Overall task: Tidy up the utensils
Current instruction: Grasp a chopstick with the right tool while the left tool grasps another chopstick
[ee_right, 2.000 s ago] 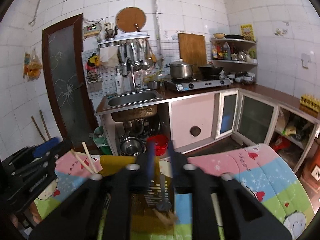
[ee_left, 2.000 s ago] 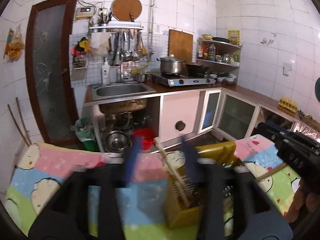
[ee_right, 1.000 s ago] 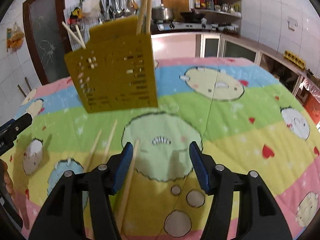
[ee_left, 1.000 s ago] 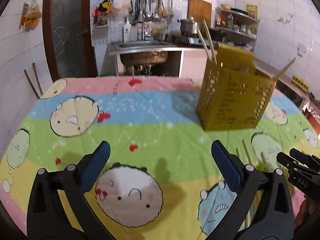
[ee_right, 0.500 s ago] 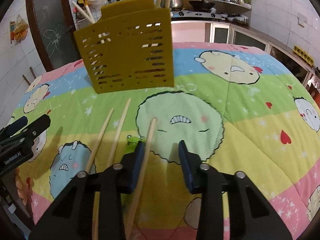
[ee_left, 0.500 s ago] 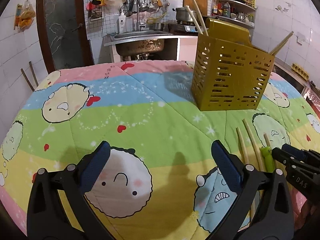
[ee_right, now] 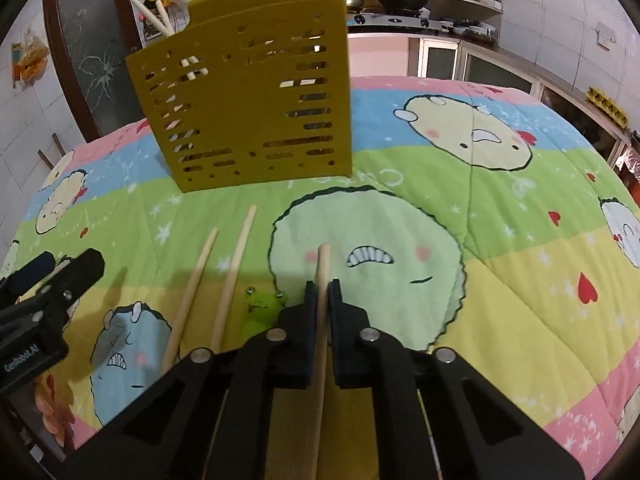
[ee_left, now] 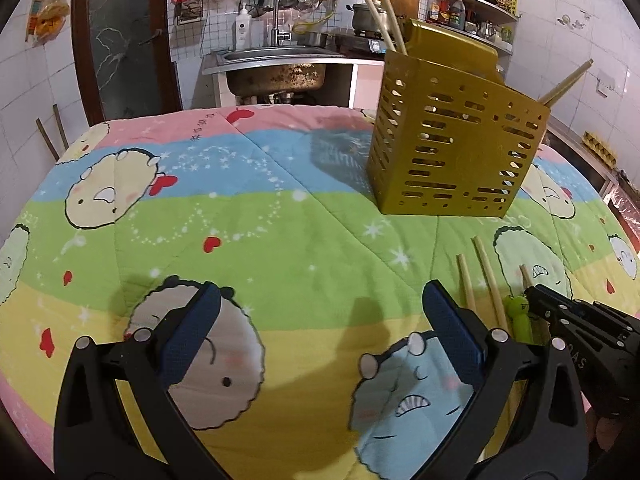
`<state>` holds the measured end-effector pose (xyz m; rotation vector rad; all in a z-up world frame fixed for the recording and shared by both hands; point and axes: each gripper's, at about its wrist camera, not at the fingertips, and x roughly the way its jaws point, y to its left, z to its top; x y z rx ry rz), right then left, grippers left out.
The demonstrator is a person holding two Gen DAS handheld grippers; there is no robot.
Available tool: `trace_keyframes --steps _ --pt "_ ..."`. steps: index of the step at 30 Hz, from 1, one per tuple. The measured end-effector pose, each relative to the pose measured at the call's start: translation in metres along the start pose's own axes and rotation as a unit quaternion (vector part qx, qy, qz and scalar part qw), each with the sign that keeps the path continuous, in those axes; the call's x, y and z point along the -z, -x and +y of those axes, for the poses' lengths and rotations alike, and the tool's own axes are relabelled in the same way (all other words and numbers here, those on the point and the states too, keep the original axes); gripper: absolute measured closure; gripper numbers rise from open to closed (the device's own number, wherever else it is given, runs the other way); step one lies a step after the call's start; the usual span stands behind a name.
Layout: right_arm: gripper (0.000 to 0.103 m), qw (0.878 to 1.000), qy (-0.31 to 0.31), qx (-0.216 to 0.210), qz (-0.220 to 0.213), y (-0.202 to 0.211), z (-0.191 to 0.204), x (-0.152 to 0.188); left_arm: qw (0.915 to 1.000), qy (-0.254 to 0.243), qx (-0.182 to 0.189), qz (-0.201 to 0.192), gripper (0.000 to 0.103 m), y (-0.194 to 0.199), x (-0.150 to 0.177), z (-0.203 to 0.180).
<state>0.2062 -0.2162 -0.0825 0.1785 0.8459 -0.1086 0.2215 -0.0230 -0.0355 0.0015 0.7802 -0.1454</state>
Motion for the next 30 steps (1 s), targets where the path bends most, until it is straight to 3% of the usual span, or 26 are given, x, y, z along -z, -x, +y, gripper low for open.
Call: trace_keyframes --steps 14,17,19,26,30 --pt "0.096 1.000 -0.018 0.009 -0.001 0.006 -0.051 0.000 0.9979 -0.052 0.022 0.034 0.007 -0.014 0.007 -0.056" --pt "0.096 1.000 -0.020 0.006 -0.002 0.006 -0.054 0.002 0.9967 -0.057 0.031 0.048 0.017 -0.019 0.008 -0.062" --pt "0.096 1.000 -0.020 0.006 -0.003 0.006 -0.054 0.003 0.9954 -0.060 0.040 0.063 0.030 -0.023 0.009 -0.067" --pt "0.096 1.000 -0.019 0.002 0.001 0.001 -0.055 0.000 0.9934 -0.069 0.046 0.079 0.039 -0.033 0.005 -0.077" --pt "0.096 1.000 -0.018 0.003 0.005 -0.001 -0.055 -0.005 0.9925 -0.075 0.044 0.085 0.051 -0.041 -0.003 -0.082"
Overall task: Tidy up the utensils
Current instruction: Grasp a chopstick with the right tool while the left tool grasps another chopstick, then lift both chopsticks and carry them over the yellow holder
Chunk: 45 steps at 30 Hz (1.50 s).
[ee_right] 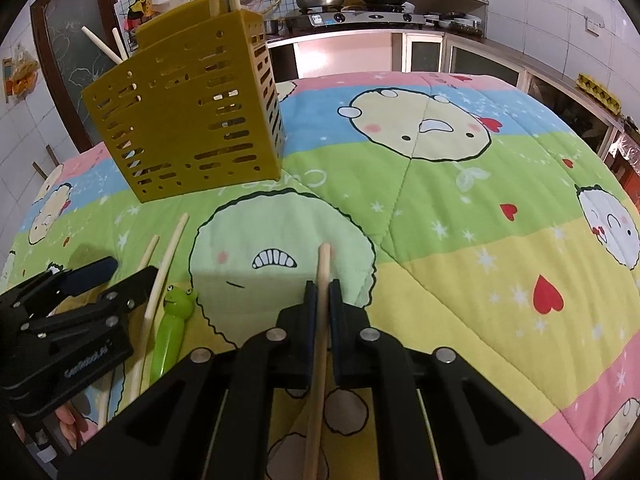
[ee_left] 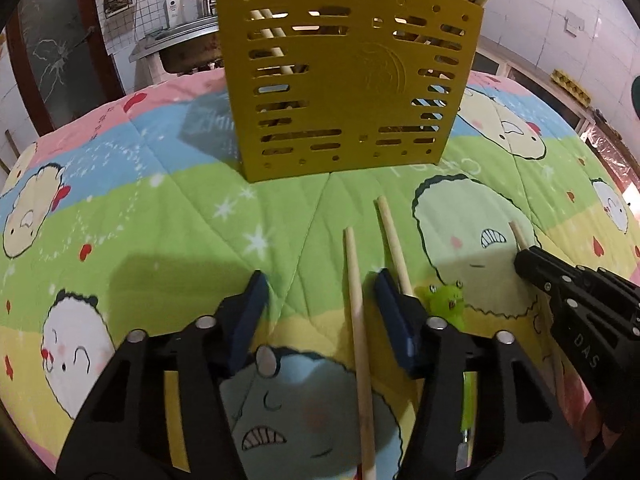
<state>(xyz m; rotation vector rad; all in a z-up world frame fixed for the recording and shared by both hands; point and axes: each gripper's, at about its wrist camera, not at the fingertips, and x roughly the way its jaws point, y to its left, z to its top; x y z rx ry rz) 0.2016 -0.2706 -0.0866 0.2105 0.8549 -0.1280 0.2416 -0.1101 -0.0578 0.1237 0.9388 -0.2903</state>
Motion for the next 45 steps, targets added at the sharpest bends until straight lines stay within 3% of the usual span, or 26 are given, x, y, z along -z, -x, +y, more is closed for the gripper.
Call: trace_keyframes --steps 3,8,9,12,20,29,38,45 --pt "0.096 1.000 0.003 0.004 0.010 -0.002 0.001 -0.004 0.9999 -0.009 0.002 0.008 0.063 -0.002 -0.005 -0.002" --pt "0.097 1.000 -0.001 0.009 0.025 -0.005 0.003 -0.011 0.9998 -0.018 -0.007 0.008 0.075 -0.003 -0.007 -0.005" --pt "0.097 1.000 -0.003 0.009 0.025 -0.005 0.003 -0.011 0.9997 -0.022 -0.006 0.005 0.086 -0.003 -0.007 -0.006" --pt "0.097 1.000 -0.008 0.008 0.018 -0.001 0.003 -0.010 0.9998 -0.021 0.003 0.002 0.096 -0.002 -0.007 -0.005" --pt "0.097 1.000 -0.015 -0.001 -0.010 0.020 0.003 -0.013 0.9997 -0.016 0.012 -0.012 0.097 0.007 -0.005 -0.001" --pt "0.097 0.998 -0.008 -0.022 -0.059 0.055 0.016 -0.017 0.9974 0.017 0.008 -0.070 0.097 0.048 -0.002 0.029" --pt "0.097 0.990 0.001 -0.045 -0.131 0.096 0.024 -0.014 0.9853 0.041 -0.013 -0.165 0.098 0.110 0.006 0.054" --pt "0.097 0.982 0.005 -0.046 -0.181 0.121 0.027 -0.004 0.9735 0.032 -0.028 -0.225 0.098 0.146 0.021 0.055"
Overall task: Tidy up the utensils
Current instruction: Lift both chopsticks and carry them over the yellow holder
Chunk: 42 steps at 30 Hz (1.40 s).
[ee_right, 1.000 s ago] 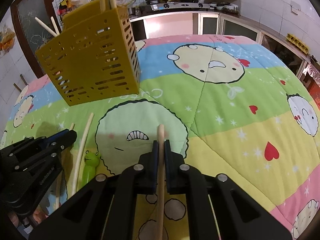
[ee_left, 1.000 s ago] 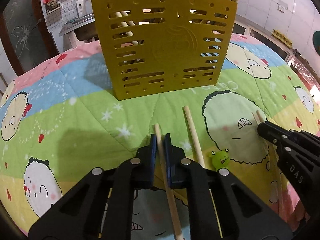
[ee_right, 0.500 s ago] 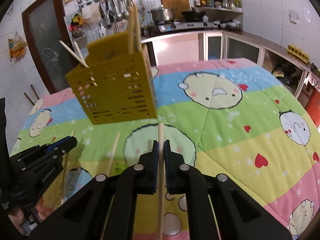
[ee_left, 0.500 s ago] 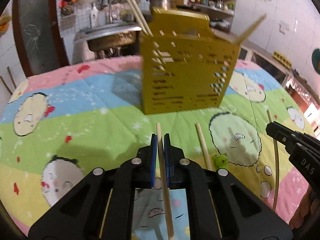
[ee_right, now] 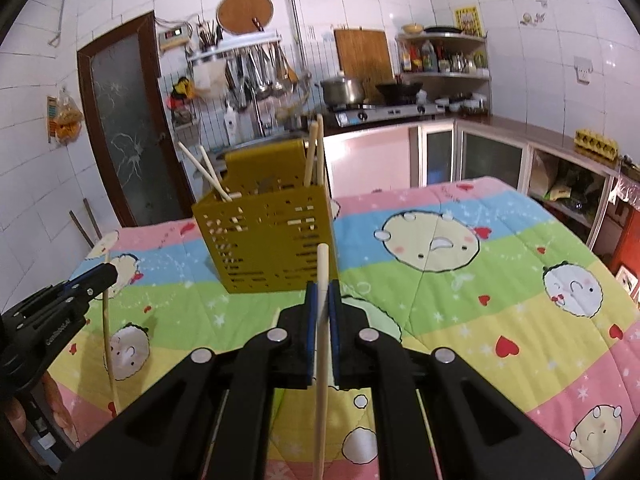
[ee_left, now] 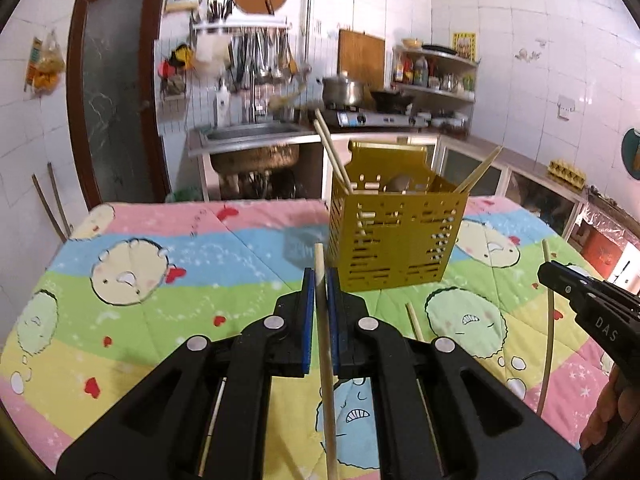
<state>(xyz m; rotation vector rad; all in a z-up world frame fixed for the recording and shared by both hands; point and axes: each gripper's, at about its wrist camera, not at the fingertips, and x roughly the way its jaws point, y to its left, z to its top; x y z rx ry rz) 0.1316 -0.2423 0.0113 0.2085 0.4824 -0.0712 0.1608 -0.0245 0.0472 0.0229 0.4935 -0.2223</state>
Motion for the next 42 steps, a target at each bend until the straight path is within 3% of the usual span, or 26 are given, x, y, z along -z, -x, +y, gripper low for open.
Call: trace_keyframes --steps 7,22,35,42 --pt "0.097 0.999 0.005 -0.003 -0.052 0.018 0.001 -0.004 0.9993 0.005 -0.004 -0.036 0.098 0.021 0.001 0.002" --pt "0.097 0.995 0.019 -0.002 -0.095 0.029 0.004 -0.014 0.9966 0.007 0.004 -0.083 0.099 0.033 -0.020 -0.001" --pt "0.097 0.992 0.028 -0.007 -0.126 0.022 0.011 -0.041 0.9949 0.004 0.016 -0.100 0.099 0.028 -0.046 -0.008" --pt "0.097 0.988 0.034 -0.010 -0.153 0.015 0.019 -0.070 0.9928 0.005 0.027 -0.116 0.099 0.025 -0.076 -0.013"
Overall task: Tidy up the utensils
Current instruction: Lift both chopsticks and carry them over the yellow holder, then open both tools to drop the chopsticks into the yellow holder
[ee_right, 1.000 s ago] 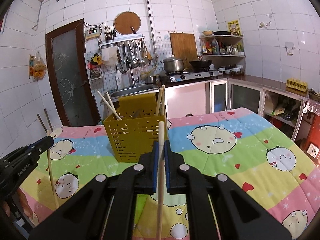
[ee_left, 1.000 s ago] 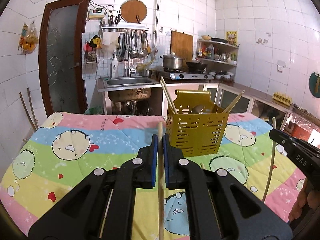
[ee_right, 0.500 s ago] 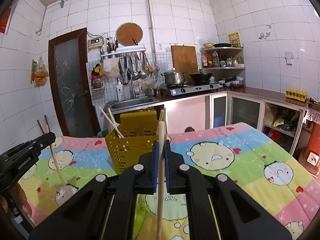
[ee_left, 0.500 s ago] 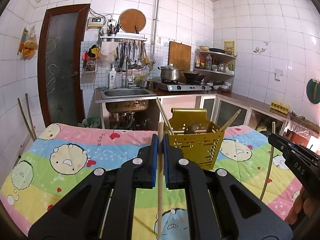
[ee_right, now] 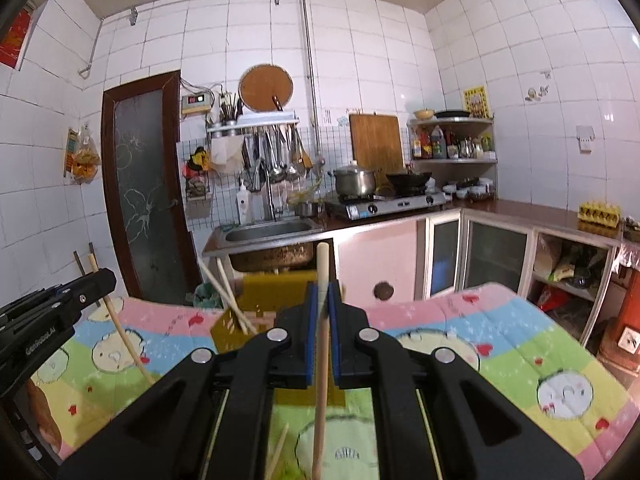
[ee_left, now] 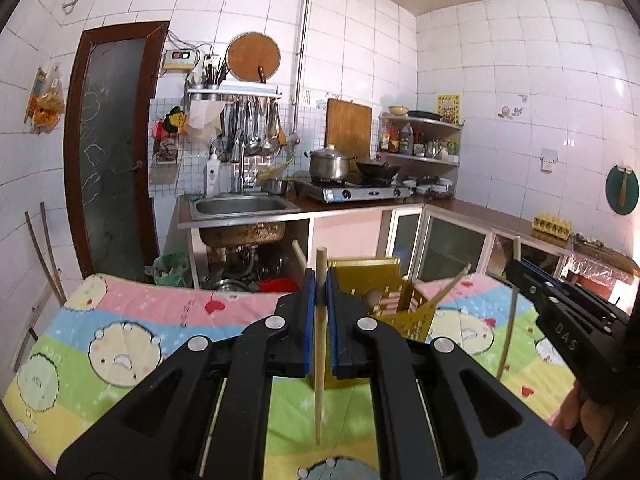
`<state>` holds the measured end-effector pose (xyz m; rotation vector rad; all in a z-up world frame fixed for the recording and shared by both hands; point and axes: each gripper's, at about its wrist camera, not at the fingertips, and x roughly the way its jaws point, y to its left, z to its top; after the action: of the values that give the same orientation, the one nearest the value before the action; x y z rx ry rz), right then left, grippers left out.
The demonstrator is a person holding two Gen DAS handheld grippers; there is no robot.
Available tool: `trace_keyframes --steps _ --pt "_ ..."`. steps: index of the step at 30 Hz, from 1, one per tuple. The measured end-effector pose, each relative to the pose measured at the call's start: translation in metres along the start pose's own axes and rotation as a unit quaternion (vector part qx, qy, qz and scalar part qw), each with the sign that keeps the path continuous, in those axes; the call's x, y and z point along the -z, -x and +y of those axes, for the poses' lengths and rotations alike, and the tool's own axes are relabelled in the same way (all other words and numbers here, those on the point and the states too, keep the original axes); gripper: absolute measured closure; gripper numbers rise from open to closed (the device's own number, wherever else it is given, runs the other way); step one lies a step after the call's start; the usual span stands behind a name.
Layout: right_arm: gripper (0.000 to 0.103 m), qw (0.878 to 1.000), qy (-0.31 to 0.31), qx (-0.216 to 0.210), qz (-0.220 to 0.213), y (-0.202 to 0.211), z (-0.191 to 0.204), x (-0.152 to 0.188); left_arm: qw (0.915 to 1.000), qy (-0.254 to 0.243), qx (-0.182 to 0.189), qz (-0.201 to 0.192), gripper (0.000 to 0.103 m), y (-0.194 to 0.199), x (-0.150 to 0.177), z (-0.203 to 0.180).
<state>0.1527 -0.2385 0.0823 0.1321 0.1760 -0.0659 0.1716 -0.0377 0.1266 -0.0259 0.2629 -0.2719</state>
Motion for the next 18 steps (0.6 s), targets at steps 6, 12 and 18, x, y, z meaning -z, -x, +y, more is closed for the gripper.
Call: trace_keyframes --steps 6,12,18 --pt "0.097 1.000 -0.003 -0.003 -0.030 -0.018 0.004 -0.036 0.9998 0.008 0.011 -0.014 0.099 -0.012 -0.032 -0.004" --pt "0.097 0.998 -0.013 0.000 -0.066 -0.041 0.009 -0.075 0.9988 0.019 0.018 -0.040 0.099 -0.027 -0.074 -0.005" --pt "0.097 0.995 -0.017 0.012 -0.095 -0.076 0.016 -0.097 0.9978 0.013 0.017 -0.062 0.099 -0.054 -0.106 -0.011"
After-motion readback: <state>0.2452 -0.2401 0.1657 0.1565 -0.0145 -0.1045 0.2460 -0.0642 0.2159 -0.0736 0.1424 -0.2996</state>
